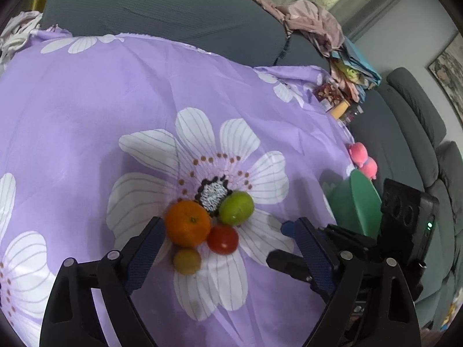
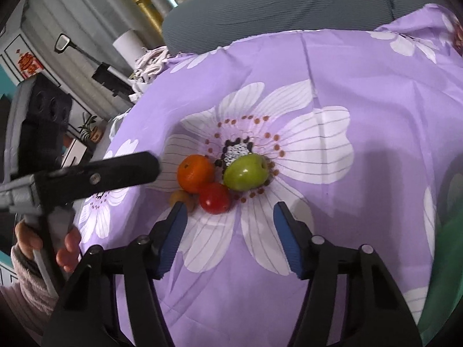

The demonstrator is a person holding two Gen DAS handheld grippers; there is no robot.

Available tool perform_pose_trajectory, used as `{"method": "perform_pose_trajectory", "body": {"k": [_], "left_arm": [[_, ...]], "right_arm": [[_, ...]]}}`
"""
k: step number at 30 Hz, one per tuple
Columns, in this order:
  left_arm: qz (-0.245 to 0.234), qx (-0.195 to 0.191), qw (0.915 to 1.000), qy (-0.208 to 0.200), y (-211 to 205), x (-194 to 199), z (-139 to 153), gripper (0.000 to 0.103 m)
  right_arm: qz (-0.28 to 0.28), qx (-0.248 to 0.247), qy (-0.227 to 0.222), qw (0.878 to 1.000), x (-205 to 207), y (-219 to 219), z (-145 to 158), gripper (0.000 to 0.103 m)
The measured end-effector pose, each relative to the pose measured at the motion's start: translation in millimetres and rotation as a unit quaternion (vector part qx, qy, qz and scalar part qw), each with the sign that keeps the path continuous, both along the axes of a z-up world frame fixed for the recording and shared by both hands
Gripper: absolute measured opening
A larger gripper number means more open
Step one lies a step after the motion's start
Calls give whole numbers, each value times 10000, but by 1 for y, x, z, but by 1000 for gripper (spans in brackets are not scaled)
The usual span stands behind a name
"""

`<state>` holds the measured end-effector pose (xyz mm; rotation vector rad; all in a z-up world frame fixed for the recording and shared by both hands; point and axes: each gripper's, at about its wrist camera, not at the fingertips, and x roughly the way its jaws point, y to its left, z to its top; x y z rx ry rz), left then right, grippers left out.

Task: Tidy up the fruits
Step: 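Bring both tools together and close them around the tangerine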

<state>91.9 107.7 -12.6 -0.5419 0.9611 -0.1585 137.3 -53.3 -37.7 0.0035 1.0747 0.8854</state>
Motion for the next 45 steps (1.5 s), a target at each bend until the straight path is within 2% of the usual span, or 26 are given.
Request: {"method": "perform_pose_trajectory", "body": {"k": [1,4,17,19,20,21,28,34,40,43,45], "left_arm": [[16,33,10000,34,1,1,-2,90],[10,97,9999,112,2,4,-6,80],[-2,249,9992,317,4,9,-15,77],[-18,319,9988,365,4,12,-18,75],[-27,341,9986,396,4,12,-19,67],[-45,324,9985,434,4,13,-21,63],[-65,167,9985,521,9,18,-24,63],[-109,31,9975,696,11,22,-28,57],[-181,45,9971,738,11,23,-29,55],[-217,114,9968,767,10,24,-31,51],[-214,86,9968,764,11,24,-31,48]], "right_arm": [[-12,-15,5,10000,1,0,-1,61],[-142,-78,37,9999,10,-1,-4,59],[26,1,88,10000,10,3,-4,54],[108,24,90,9999,8,4,-4,52],[174,24,84,9998,7,6,-3,51],[252,20,56,9997,5,8,-3,49],[661,32,-44,9978,0,31,-1,48],[958,-231,-275,9948,2,62,-4,48],[1208,-551,-389,9904,9,87,-13,49],[1300,-703,-498,9878,10,95,-17,48],[1316,-748,-542,9870,13,96,-17,44]]}}
